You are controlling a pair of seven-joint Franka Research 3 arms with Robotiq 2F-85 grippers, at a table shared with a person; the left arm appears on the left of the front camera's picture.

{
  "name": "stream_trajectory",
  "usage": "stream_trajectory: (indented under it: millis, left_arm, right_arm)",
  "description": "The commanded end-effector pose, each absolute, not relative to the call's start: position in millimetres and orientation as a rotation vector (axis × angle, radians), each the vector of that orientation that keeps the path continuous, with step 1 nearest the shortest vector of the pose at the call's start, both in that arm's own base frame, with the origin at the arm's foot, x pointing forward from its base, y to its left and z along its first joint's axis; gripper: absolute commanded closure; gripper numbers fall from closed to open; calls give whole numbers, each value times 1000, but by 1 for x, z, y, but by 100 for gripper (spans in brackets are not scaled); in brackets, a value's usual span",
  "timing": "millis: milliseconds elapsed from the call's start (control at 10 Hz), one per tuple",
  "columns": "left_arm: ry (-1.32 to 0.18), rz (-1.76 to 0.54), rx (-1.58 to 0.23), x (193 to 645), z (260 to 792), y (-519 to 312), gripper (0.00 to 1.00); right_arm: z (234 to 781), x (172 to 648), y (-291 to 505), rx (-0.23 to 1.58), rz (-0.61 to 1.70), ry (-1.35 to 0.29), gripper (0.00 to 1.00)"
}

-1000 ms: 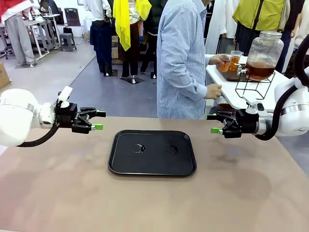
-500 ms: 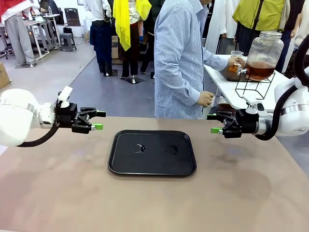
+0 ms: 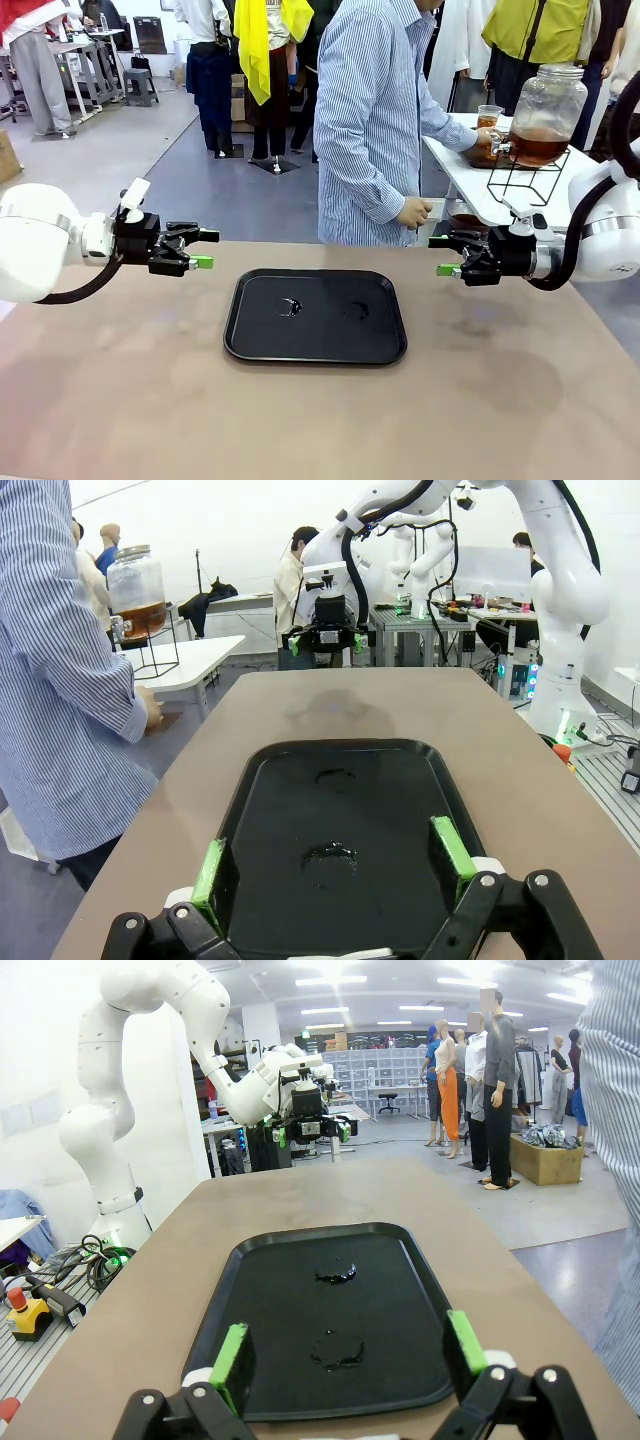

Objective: Pour the drink into the iced cup.
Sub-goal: Open the gripper to release the iced cup you were holding.

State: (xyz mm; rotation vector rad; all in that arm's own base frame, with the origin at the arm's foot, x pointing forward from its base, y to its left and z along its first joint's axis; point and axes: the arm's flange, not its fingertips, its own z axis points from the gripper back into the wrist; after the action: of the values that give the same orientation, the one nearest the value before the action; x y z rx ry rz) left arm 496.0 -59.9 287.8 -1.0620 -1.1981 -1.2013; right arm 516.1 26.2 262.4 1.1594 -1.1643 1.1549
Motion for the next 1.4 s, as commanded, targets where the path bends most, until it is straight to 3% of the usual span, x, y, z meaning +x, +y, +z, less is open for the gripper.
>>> stream_trajectory:
  millis: [0,1300]
  left_arm:
    - [-1203,-1197,-1052,496,289,-61,0]
    - [-1203,-1197,-1052,496,289,-61,0]
  right_arm:
    - [265,517,27,1160,1155,-1161,0]
    - [265,517,27,1160,1155,-1161,0]
